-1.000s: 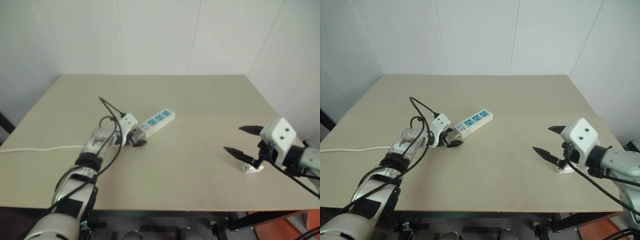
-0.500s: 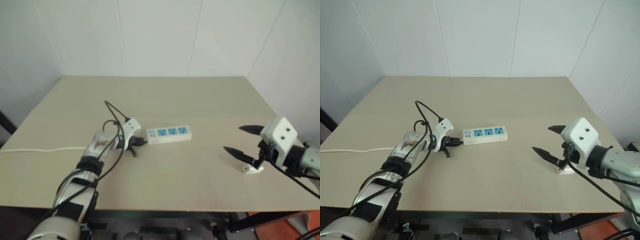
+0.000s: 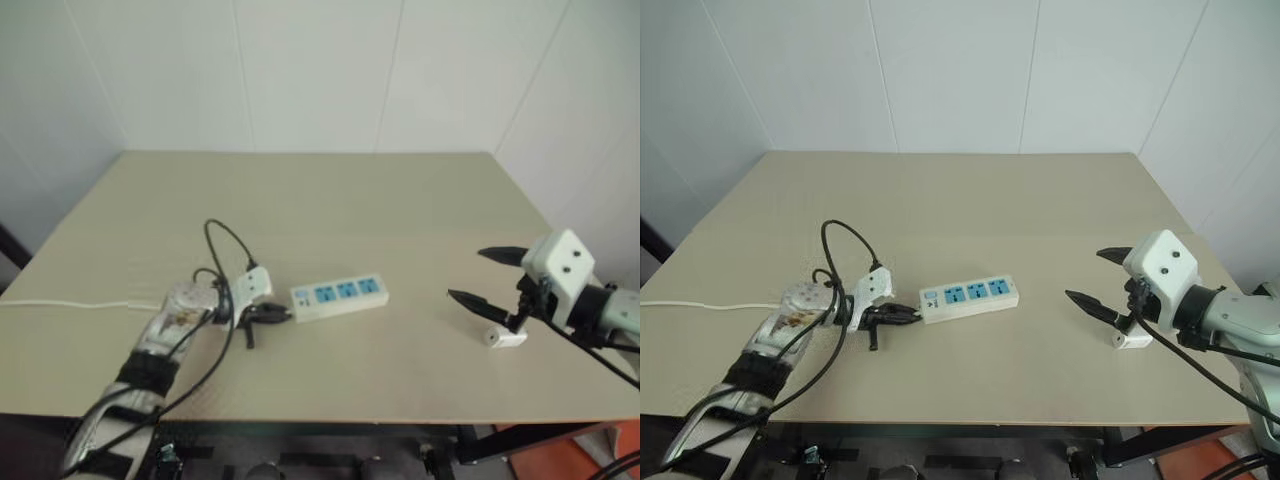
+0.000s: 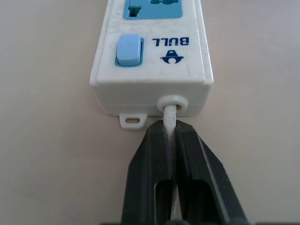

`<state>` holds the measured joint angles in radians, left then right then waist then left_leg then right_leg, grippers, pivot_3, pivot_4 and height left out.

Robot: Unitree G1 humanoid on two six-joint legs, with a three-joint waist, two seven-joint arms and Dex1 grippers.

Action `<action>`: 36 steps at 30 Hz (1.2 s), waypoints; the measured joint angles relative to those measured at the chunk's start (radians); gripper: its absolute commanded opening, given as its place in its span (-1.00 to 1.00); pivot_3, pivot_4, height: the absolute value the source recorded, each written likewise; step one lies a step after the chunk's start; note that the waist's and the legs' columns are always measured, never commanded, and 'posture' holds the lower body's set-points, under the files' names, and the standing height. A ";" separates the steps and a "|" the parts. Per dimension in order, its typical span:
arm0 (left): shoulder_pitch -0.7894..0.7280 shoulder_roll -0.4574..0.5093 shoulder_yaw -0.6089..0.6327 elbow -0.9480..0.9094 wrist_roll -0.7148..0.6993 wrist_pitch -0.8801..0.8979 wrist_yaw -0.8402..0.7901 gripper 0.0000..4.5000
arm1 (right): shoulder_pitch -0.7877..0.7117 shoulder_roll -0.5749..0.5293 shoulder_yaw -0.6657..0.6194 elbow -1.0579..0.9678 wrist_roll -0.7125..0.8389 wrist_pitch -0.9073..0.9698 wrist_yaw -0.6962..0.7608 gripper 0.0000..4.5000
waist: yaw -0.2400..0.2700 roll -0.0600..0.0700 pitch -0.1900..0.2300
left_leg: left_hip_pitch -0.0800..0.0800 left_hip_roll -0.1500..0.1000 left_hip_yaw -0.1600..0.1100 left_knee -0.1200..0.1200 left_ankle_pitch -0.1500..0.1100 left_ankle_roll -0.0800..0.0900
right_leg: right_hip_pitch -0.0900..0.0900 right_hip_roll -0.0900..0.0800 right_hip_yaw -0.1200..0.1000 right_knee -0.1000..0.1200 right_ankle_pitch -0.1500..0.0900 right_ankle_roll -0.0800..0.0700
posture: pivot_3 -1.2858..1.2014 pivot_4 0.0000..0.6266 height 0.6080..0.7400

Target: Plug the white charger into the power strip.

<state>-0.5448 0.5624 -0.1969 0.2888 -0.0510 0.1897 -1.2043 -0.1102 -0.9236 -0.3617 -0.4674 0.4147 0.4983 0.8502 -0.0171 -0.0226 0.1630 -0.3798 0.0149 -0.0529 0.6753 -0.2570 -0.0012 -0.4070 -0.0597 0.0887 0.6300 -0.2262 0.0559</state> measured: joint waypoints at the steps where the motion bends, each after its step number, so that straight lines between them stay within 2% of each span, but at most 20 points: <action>1: 0.023 0.005 0.000 -0.041 -0.006 0.021 -0.001 -1.00 | 0.000 0.000 0.000 0.001 0.000 -0.002 0.001 1.00 | 0.001 0.000 0.000 | 0.000 0.000 0.000 0.000 0.000 0.000 | 0.000 0.000 0.000 0.000 0.000 0.000 | 0.03 -0.52 1.00; 4: 0.064 0.011 0.000 -0.117 -0.025 0.080 0.002 -1.00 | 0.000 0.000 0.000 0.001 0.000 -0.007 0.004 1.00 | 0.004 0.000 0.000 | 0.000 0.000 0.000 0.000 0.000 0.000 | 0.000 0.000 0.000 0.000 0.000 0.000 | 0.03 -0.52 1.00; 5: 0.075 0.011 0.000 -0.138 -0.030 0.098 0.008 -0.71 | 0.000 0.000 0.000 0.001 0.000 -0.007 0.006 1.00 | 0.004 0.000 0.000 | 0.000 0.000 0.000 0.000 0.000 0.000 | 0.000 0.000 0.000 0.000 0.000 0.000 | 0.03 -0.52 1.00; 6: 0.082 0.011 0.000 -0.155 -0.032 0.110 0.015 -0.62 | 0.000 0.000 0.000 0.002 0.000 -0.008 0.008 1.00 | 0.004 0.000 0.000 | 0.000 0.000 0.000 0.000 0.000 0.000 | 0.000 0.000 0.000 0.000 0.000 0.000 | 0.03 -0.52 1.00; 11: 0.117 0.027 0.017 -0.235 -0.078 0.130 0.018 0.13 | -0.002 -0.003 0.001 0.008 -0.001 -0.008 0.016 1.00 | 0.002 0.000 0.000 | 0.000 0.000 0.000 0.000 0.000 0.001 | 0.000 0.000 0.000 0.000 0.000 0.000 | 0.03 -0.52 1.00; 17: 0.137 0.098 0.113 -0.307 -0.197 0.136 -0.029 0.99 | -0.002 -0.012 0.001 0.026 0.000 -0.008 0.023 1.00 | 0.001 0.000 0.000 | 0.001 0.000 0.000 0.000 0.000 0.001 | 0.000 0.000 0.000 0.000 0.000 0.000 | 0.03 -0.52 1.00; 21: 0.124 0.094 0.146 -0.301 -0.243 0.105 -0.035 0.99 | -0.004 -0.012 0.001 0.026 0.000 -0.008 0.028 1.00 | 0.002 0.000 0.000 | 0.000 0.000 0.000 0.000 0.000 0.001 | 0.000 0.000 0.000 -0.001 0.000 0.000 | 0.03 -0.52 1.00; 24: 0.080 0.029 0.152 -0.234 -0.249 0.070 -0.003 0.99 | -0.011 -0.013 0.001 0.027 0.001 -0.008 0.032 1.00 | 0.005 0.000 0.000 | 0.000 0.000 0.000 0.001 0.000 0.001 | 0.001 0.000 -0.001 -0.001 0.000 0.000 | 0.03 -0.52 1.00; 31: -0.017 -0.099 0.094 0.046 -0.220 -0.135 -0.044 0.99 | -0.014 -0.013 -0.001 0.023 0.030 -0.009 0.070 1.00 | 0.003 0.000 0.000 | 0.000 0.000 0.000 0.001 -0.001 0.001 | 0.001 0.000 -0.001 -0.001 0.000 0.000 | 0.03 -0.52 1.00; 36: -0.087 -0.144 0.038 0.252 -0.148 -0.276 -0.079 0.99 | -0.014 -0.035 0.000 0.023 0.039 -0.009 0.098 1.00 | 0.001 0.000 0.000 | 0.000 0.000 0.000 0.001 -0.001 0.001 | 0.001 0.000 -0.001 -0.001 0.000 0.000 | 0.03 -0.52 1.00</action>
<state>-0.6318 0.4187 -0.1584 0.5408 -0.1992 -0.0864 -1.2837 -0.1240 -0.9590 -0.3616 -0.4449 0.4539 0.4892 0.9482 -0.0158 -0.0230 0.1633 -0.3797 0.0148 -0.0530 0.6758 -0.2577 -0.0001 -0.4064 -0.0596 0.0880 0.6291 -0.2265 0.0557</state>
